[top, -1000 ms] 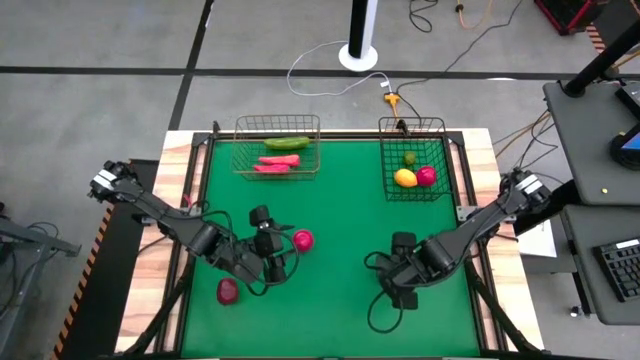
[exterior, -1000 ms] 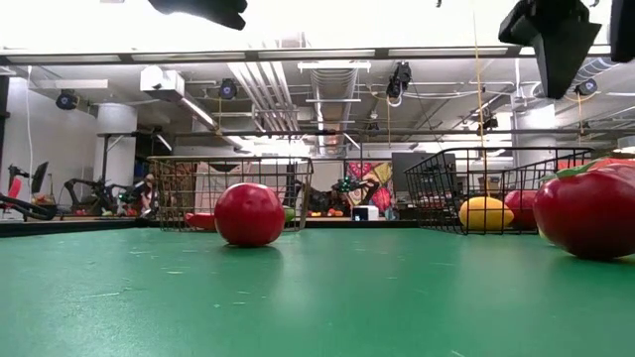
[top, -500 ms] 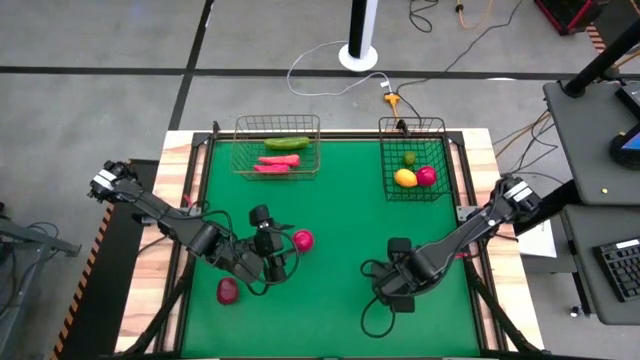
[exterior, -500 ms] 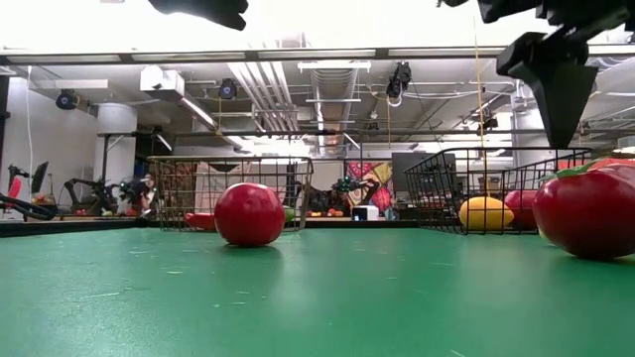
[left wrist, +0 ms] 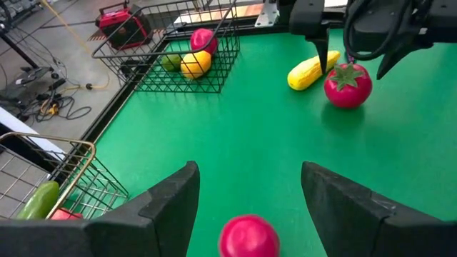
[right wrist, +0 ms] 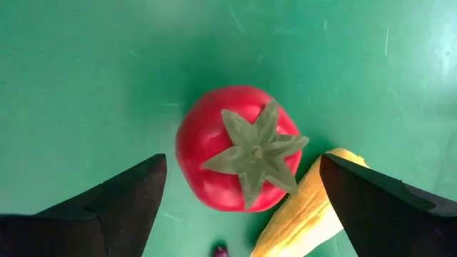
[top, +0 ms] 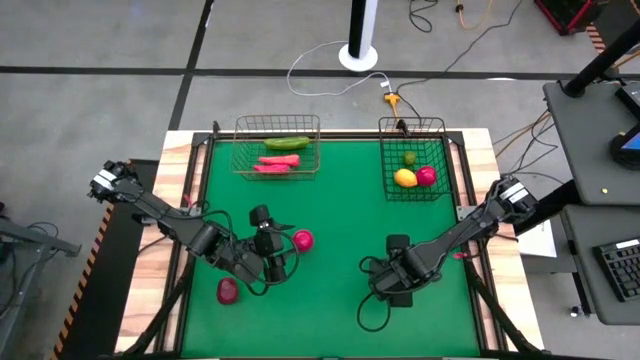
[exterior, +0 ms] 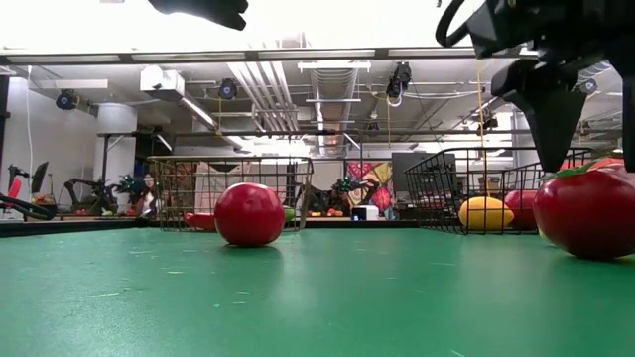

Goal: Sort produce into baskets
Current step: Put the tomato into the black wire basket

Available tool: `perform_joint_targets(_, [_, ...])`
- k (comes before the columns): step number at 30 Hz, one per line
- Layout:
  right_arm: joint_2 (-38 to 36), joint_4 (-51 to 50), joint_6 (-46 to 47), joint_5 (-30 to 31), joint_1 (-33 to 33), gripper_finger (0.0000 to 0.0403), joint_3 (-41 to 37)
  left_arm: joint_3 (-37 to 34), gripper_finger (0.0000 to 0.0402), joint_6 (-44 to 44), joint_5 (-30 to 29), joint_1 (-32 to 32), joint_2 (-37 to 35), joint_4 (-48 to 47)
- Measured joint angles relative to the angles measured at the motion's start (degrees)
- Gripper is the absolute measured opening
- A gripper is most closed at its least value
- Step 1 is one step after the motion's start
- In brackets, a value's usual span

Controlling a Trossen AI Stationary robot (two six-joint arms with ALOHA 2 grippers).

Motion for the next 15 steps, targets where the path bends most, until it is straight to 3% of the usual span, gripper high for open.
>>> perform_joint_targets(15, [0.0, 11.4, -1.8, -1.5, -0.5, 0.0357, -9.0, 0.0, 0.0226, 0.0, 0.0, 0.0, 0.0, 0.1])
